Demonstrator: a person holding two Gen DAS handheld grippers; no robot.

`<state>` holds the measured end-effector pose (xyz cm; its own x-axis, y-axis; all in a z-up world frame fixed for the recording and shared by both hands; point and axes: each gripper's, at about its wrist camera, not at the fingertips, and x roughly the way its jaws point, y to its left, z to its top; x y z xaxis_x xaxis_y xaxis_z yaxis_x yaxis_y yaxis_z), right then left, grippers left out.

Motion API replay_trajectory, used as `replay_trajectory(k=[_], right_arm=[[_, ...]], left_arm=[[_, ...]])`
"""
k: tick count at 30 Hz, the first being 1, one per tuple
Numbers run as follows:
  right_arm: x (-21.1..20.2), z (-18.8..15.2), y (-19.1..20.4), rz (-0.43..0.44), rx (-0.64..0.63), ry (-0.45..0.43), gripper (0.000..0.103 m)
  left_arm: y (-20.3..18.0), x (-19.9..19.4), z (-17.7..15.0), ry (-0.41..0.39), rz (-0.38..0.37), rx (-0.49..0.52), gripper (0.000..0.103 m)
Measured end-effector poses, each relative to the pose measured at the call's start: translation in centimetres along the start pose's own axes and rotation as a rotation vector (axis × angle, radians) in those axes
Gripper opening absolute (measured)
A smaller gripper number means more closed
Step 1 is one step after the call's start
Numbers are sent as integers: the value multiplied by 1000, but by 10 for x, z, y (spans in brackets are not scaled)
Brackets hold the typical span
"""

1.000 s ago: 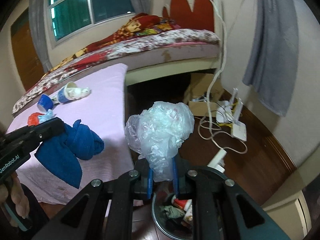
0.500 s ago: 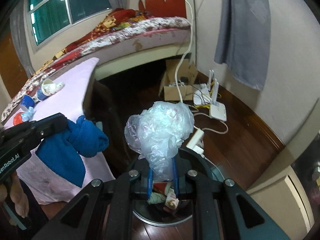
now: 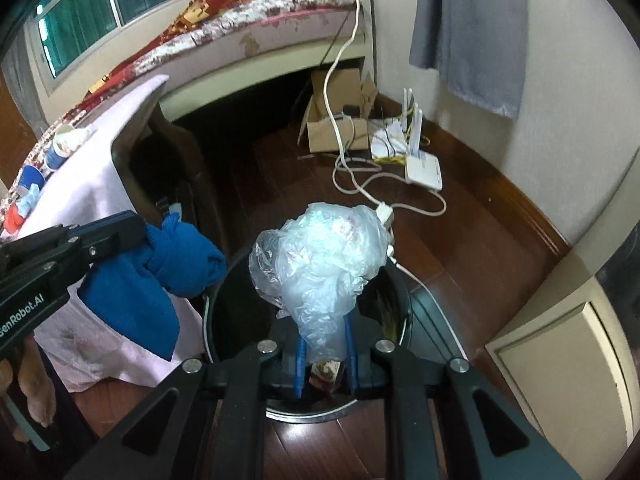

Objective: Collect trash
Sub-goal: 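Carry the blue cloth and clear bag over the black bin and open both tools, then move both tools back from the bin toward the table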

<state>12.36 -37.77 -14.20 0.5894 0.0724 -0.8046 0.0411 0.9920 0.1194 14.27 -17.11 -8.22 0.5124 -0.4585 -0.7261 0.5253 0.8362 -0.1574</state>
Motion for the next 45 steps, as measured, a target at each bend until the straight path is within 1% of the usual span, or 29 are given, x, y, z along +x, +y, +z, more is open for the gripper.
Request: replay_trajectory(k=[8,17,24,25,26,27,28,29,30,31,33,34,35,36,37,38,40,45], right_arm=[[29,-12,-4,-1,-4,66,17],[64,-26,0,12,-33,143,17],[79,-27,5,27,-54,177,17],[83,-27,6,36,-56,195,17],[86,-28,5,30,-62,209,18],[89,-28,6,-4,-78,210,23],[92,-29,6,-53,-93,216,47],[94,-31,4,-77,-97,222,78],[95,-33,1,-99,-93,217,87],[95,-35,-2,-113,-89,214,89],[97,-37,-7,-130,-79,232,90],[98,-37,-10,-140,-67,240,97],[97,-38,-13,-141,-59,237,103],[96,-38,-15,-142,-50,231,103],[95,-37,-16,-145,-42,231,103],[94,-35,-18,-146,-37,228,103],[90,-33,-19,-145,-26,215,103],[83,-31,-16,-144,-23,199,103]], left_arm=[[-5,24,-7,47,-13,7,4],[2,51,-18,107,-31,-3,4],[6,63,-22,148,-63,-23,4],[5,66,-22,159,-71,-20,4],[4,70,-23,174,-54,-9,5],[4,72,-24,182,-32,-3,12],[5,74,-25,184,-14,1,20],[6,74,-25,182,2,5,41],[8,72,-26,179,18,8,62],[10,70,-27,169,40,9,67],[14,65,-28,152,67,8,71],[16,65,-29,154,72,5,74],[18,64,-30,155,91,5,86],[19,63,-31,151,123,8,98],[20,63,-32,148,149,11,101],[21,62,-33,148,161,10,101],[25,62,-35,157,156,-1,101],[27,57,-35,150,165,-9,101]])
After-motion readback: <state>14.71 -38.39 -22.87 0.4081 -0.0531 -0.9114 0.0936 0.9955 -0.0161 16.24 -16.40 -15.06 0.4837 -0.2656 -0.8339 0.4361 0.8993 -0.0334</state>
